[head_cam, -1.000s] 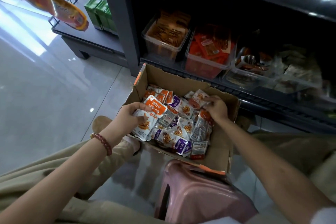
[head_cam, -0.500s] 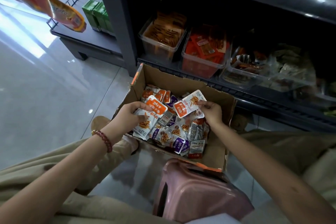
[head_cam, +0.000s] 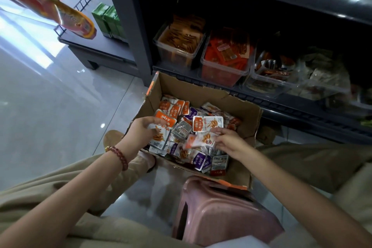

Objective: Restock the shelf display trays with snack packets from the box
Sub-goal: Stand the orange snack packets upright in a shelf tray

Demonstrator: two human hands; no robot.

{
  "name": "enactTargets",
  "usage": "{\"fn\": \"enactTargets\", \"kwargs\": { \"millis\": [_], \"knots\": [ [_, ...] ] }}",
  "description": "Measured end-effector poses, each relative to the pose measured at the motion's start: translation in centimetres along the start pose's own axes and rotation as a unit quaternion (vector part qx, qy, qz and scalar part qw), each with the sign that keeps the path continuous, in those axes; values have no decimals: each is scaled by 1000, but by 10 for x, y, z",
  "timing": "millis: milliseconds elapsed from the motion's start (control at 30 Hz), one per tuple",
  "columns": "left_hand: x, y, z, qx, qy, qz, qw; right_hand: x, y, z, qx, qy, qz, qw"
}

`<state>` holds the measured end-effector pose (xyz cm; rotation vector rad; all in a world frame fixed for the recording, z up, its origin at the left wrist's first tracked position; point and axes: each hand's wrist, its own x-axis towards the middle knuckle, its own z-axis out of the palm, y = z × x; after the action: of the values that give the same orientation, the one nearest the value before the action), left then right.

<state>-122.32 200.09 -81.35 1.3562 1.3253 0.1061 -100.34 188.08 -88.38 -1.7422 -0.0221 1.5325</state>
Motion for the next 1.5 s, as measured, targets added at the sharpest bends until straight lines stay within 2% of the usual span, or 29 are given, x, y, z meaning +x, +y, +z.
{"fn": "enactTargets", "kwargs": {
  "millis": [100, 200, 333, 400, 500, 633, 767, 867, 933, 967, 1067, 1133, 1267, 1433, 1500],
  "knots": [
    [-3, -1, 2, -90, 17, -30, 995, -38, -14, 16, 211, -76, -39, 974],
    [-9, 10, 10, -180, -5, -41, 983, -71, -25, 38, 269, -115, -109, 950],
    [-25, 34, 25, -274, -56, 43, 959, -93, -28, 72, 150, -102, -223, 958],
    [-33, 45, 30, -281, -36, 100, 954, -99, -29, 85, 77, -88, -278, 953],
    [-34, 56, 31, -232, 21, 189, 954, -107, -36, 89, 7, -71, -342, 937],
    [-34, 75, 31, -174, 48, 284, 942, -122, -61, 71, -93, -22, -414, 905],
    [-38, 102, 37, -118, 33, 372, 920, -132, -104, 45, -237, 60, -440, 864],
    [-42, 128, 38, -97, -11, 450, 888, -140, -144, 25, -186, 30, -442, 877],
    [-44, 149, 38, -106, -48, 454, 883, -150, -167, 13, -149, -16, -456, 877],
    [-45, 159, 38, -111, -54, 450, 885, -155, -176, 8, -147, -24, -477, 866],
    [-41, 185, 38, -115, -7, 461, 880, -170, -199, 0, -154, -5, -545, 825],
    [-36, 200, 36, -103, 39, 456, 883, -175, -211, -2, -130, 7, -569, 812],
    [-30, 227, 31, -28, 1, 421, 906, -175, -232, -1, -87, 22, -590, 802],
    [-23, 247, 23, -77, 40, 443, 892, -176, -255, 2, -65, -25, -560, 826],
    [-21, 253, 19, -85, 44, 454, 886, -180, -265, 1, -89, -54, -560, 822]
  ]
}}
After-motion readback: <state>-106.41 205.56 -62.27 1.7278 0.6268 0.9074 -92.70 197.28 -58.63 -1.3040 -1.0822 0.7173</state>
